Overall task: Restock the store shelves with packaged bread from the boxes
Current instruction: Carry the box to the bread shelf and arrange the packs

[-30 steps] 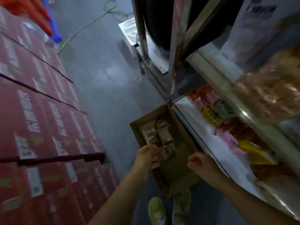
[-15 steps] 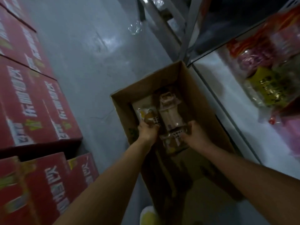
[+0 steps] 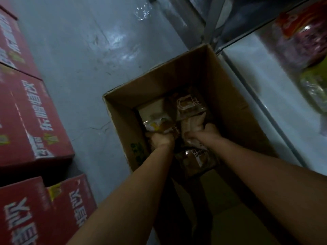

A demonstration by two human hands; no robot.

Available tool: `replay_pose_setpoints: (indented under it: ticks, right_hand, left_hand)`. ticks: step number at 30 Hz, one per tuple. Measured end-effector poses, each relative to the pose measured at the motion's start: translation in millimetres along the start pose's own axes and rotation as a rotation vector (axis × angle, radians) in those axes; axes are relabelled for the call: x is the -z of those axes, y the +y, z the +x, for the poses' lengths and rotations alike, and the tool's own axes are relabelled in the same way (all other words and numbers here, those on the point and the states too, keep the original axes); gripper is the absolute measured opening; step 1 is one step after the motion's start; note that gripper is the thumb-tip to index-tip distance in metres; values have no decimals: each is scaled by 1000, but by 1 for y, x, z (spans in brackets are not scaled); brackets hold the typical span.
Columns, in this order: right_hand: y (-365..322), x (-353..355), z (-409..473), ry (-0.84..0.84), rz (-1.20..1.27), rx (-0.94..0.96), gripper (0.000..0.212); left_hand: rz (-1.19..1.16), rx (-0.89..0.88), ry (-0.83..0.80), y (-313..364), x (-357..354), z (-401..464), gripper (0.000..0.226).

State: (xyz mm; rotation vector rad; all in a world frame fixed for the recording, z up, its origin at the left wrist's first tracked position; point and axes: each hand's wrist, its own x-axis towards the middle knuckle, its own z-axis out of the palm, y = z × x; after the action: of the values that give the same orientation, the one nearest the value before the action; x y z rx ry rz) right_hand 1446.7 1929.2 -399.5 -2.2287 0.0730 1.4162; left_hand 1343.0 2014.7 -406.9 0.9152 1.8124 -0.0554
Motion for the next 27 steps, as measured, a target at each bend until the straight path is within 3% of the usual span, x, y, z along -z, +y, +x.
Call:
replay_pose_setpoints:
  ticks: [4, 7, 9, 13, 15, 19, 23, 27]
  right_hand:
    - [9, 5, -23, -7, 142, -16, 88]
    - [10, 8, -56, -17, 196, -20, 90]
    - [9, 14, -83, -15, 149, -15, 77]
    - [-3, 37, -150, -8, 89, 32, 85]
    - [-12, 53, -186, 19, 25, 112, 90]
    - [-39, 79, -256, 42, -4, 343, 65]
    - [-70, 97, -324, -81, -197, 503, 91]
    - [-97, 118, -385, -6, -446, 687, 89]
  left_hand:
    - [-135, 63, -136, 4, 6, -18, 35]
    - [-18, 34, -192, 2, 13, -42, 42]
    - [-48, -3, -250, 0, 27, -64, 49]
    - [-169, -106, -430, 6, 75, -131, 26]
    - [-196, -97, -484, 10, 98, -162, 29]
    - [-246, -146, -581, 30, 136, -233, 33]
    - [-386, -234, -710, 58, 164, -293, 57]
    - [-458, -346, -708, 93, 187, -342, 86]
